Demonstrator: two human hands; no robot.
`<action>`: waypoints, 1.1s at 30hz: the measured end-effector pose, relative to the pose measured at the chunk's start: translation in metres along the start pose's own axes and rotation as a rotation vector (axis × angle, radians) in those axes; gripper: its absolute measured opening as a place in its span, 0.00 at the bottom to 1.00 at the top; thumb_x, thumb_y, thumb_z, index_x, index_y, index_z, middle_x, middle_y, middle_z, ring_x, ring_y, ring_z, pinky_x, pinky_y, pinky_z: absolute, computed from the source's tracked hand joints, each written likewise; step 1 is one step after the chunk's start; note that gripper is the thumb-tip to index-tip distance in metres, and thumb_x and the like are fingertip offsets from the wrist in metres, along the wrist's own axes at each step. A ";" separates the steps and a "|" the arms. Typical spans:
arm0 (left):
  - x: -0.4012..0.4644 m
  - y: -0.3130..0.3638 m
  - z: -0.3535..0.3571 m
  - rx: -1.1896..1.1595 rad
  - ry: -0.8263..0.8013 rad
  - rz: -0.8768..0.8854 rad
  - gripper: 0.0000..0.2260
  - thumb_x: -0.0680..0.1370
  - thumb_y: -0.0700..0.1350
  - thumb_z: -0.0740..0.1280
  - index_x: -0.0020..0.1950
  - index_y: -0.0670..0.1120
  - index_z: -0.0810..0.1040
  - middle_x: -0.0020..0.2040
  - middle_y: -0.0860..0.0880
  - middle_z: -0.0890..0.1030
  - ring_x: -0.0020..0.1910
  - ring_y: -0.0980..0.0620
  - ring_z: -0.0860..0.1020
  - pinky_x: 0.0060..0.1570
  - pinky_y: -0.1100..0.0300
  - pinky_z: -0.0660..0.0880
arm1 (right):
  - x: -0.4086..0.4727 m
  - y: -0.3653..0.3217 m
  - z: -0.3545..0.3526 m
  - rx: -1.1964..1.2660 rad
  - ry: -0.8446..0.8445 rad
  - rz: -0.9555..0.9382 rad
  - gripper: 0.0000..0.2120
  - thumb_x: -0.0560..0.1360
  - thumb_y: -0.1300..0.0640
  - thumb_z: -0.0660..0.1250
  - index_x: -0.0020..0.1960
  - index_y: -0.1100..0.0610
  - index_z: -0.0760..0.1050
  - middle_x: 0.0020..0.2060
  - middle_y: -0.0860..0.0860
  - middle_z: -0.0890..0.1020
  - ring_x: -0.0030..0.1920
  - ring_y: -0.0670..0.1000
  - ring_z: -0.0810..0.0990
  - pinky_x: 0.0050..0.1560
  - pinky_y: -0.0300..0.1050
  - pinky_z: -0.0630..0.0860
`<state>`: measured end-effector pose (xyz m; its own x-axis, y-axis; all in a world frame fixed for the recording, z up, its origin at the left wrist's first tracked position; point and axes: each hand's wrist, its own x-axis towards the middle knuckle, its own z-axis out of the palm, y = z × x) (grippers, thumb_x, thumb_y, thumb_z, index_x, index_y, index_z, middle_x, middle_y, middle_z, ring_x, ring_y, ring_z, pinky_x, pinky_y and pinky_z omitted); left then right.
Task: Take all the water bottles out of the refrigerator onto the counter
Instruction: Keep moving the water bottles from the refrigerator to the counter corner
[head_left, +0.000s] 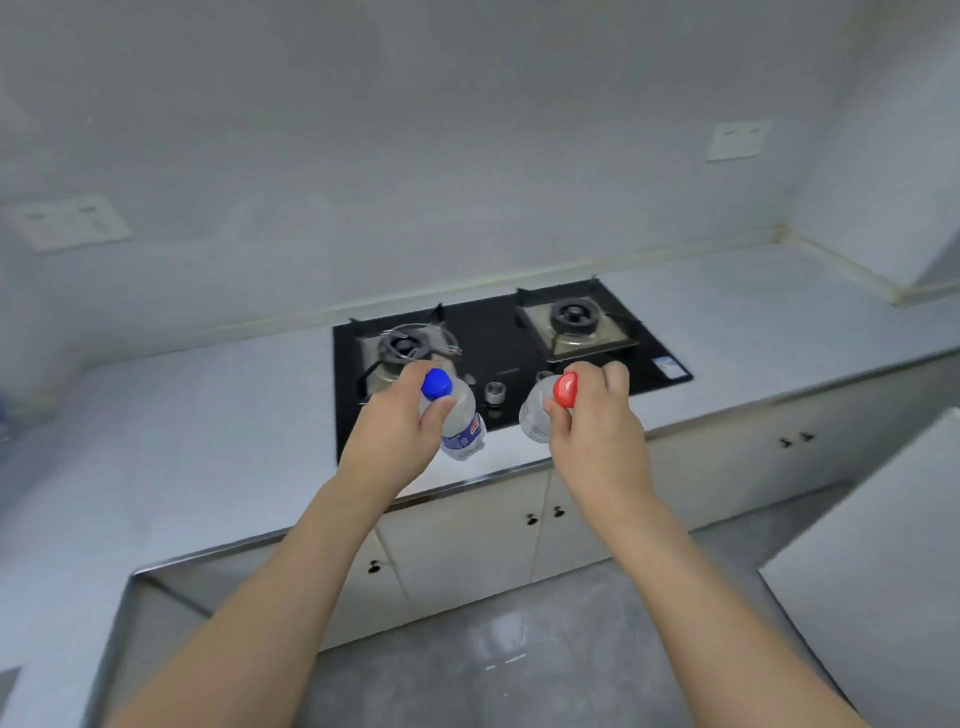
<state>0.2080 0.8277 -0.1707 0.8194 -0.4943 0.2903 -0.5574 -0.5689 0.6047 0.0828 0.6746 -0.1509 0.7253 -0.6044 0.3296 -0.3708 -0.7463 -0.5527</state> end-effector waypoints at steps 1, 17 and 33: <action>-0.001 -0.013 -0.008 0.009 0.019 -0.037 0.09 0.80 0.49 0.63 0.59 0.49 0.71 0.35 0.52 0.74 0.32 0.50 0.73 0.31 0.56 0.68 | 0.005 -0.011 0.012 0.003 -0.031 -0.034 0.14 0.77 0.58 0.65 0.61 0.60 0.69 0.56 0.55 0.67 0.43 0.59 0.78 0.41 0.47 0.73; 0.024 -0.150 -0.069 0.181 0.123 -0.437 0.12 0.80 0.48 0.62 0.64 0.49 0.69 0.40 0.50 0.75 0.32 0.52 0.71 0.33 0.59 0.65 | 0.111 -0.130 0.171 0.014 -0.478 -0.450 0.13 0.80 0.54 0.61 0.62 0.59 0.68 0.61 0.54 0.67 0.51 0.56 0.79 0.43 0.41 0.68; 0.039 -0.312 -0.170 0.219 0.272 -0.697 0.11 0.80 0.51 0.63 0.60 0.50 0.70 0.48 0.49 0.80 0.38 0.48 0.76 0.36 0.56 0.72 | 0.136 -0.301 0.331 0.063 -0.741 -0.643 0.08 0.80 0.54 0.61 0.56 0.57 0.69 0.54 0.52 0.67 0.44 0.59 0.78 0.47 0.53 0.75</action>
<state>0.4365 1.0978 -0.2216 0.9785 0.1876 0.0854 0.1081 -0.8198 0.5623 0.4850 0.9090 -0.1937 0.9663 0.2557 0.0304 0.2381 -0.8426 -0.4830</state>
